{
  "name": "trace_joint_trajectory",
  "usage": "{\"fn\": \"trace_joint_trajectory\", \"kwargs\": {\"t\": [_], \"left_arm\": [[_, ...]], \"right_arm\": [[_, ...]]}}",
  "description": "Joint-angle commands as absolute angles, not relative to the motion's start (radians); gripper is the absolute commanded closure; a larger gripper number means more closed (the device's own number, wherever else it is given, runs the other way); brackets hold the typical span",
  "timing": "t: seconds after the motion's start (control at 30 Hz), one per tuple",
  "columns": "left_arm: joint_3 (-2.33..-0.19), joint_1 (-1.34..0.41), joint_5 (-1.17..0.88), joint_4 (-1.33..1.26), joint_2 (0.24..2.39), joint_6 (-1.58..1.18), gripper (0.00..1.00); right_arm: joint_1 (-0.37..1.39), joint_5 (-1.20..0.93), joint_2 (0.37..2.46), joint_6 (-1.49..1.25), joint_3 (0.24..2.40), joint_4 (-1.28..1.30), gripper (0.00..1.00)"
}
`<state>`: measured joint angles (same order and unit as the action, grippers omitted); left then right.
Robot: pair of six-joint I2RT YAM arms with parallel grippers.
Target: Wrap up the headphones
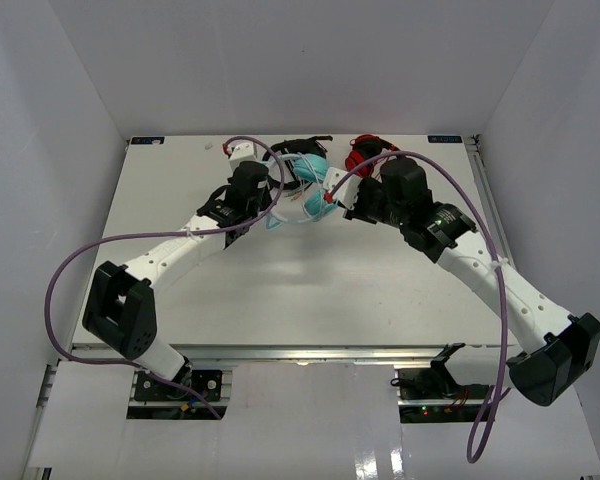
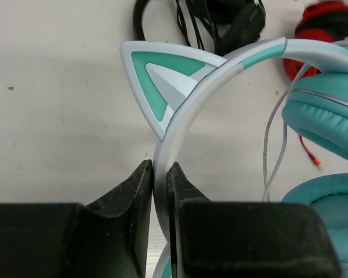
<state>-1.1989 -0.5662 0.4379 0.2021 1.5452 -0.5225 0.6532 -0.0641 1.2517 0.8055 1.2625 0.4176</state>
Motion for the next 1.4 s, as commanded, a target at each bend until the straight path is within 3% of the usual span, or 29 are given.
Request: {"fn": "trace_joint_trajectory", "kwargs": {"t": [0.0,0.43,0.63,0.87,1.07,1.37], "left_arm": [[-1.177,-0.572,0.186,0.133,1.508,-0.386,1.0],[-1.068,-0.586,-0.216,0.138,1.462,-0.175,1.0],[-1.029,-0.586,-0.302,0.12,1.416,-0.167,1.0],[-1.024,-0.586,-0.335,0.117,1.384,-0.2,1.0],[-1.045,-0.583,-0.284,0.133,1.407,-0.234,1.0],[-1.054,-0.561,-0.212,0.097,1.496,-0.306,1.0]], "right_arm": [[0.661,0.046,1.282,0.891,1.28,0.381,0.92],[0.647,0.008,1.337,0.886,1.195,0.318,0.92],[0.58,-0.111,1.367,0.847,1.18,0.32,0.84],[0.487,-0.368,1.424,0.754,1.154,0.338,0.78],[0.422,-0.576,1.48,0.678,1.147,0.344,0.63],[0.352,-0.816,1.646,0.569,1.155,0.334,0.61]]}}
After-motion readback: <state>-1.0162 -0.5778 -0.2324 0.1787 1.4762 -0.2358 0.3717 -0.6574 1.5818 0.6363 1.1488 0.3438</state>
